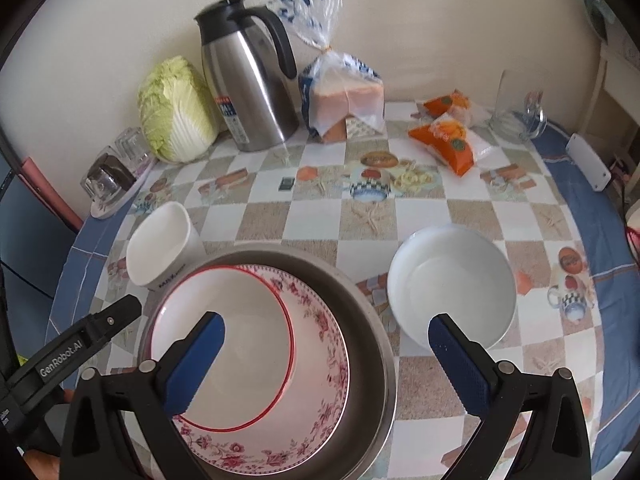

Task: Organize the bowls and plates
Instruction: 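Move the left tool to the rim of the white square bowl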

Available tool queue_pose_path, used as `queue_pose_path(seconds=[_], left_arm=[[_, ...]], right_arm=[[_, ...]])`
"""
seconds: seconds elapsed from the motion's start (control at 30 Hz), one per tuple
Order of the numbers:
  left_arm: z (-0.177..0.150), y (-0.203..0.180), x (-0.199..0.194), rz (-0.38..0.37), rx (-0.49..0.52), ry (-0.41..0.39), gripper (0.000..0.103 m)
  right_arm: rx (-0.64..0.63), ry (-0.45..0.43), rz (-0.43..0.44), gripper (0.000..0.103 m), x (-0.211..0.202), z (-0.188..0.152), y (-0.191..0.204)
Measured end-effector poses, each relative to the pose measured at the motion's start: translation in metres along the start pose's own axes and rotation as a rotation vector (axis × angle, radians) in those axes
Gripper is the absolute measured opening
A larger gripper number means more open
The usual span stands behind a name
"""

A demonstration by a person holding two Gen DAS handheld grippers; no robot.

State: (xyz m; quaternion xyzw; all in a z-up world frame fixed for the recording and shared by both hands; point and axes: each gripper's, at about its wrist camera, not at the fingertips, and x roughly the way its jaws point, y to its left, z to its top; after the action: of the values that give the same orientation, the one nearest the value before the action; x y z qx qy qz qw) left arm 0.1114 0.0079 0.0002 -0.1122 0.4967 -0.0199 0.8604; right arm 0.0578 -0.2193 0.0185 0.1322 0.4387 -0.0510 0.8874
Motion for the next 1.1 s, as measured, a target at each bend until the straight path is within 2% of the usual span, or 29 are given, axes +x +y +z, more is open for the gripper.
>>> queue_pose_path(seconds=[0.23,0.57,0.67,0.7,0.87,0.93,1.1], left_arm=[[0.005,-0.007,-0.009,0.036,0.051,-0.051,0.091],[0.013,-0.003,-0.012,-0.009,0.055,-0.038,0.091],[0.017,0.001,-0.013,-0.036,0.052,-0.042,0.091],[0.019,0.002,-0.014,-0.044,0.053,-0.048,0.092],[0.028,0.012,-0.017,-0.013,0.062,-0.078,0.091],[0.032,0.017,-0.016,0.005,0.059,-0.086,0.091],[0.042,0.038,-0.014,0.040,0.024,-0.103,0.091]], right_arm=[[-0.019,-0.089,-0.032,0.103,-0.016,0.004,0.005],[-0.063,-0.071,-0.107,0.103,-0.013,0.004,0.015],[-0.069,-0.094,-0.159,0.103,-0.017,0.004,0.019],[-0.066,-0.105,-0.202,0.103,-0.019,0.003,0.020],[-0.098,-0.121,-0.342,0.103,-0.022,0.004,0.030],[-0.110,-0.107,-0.327,0.103,-0.019,0.005,0.033],[-0.086,-0.080,-0.215,0.103,-0.012,0.006,0.041]])
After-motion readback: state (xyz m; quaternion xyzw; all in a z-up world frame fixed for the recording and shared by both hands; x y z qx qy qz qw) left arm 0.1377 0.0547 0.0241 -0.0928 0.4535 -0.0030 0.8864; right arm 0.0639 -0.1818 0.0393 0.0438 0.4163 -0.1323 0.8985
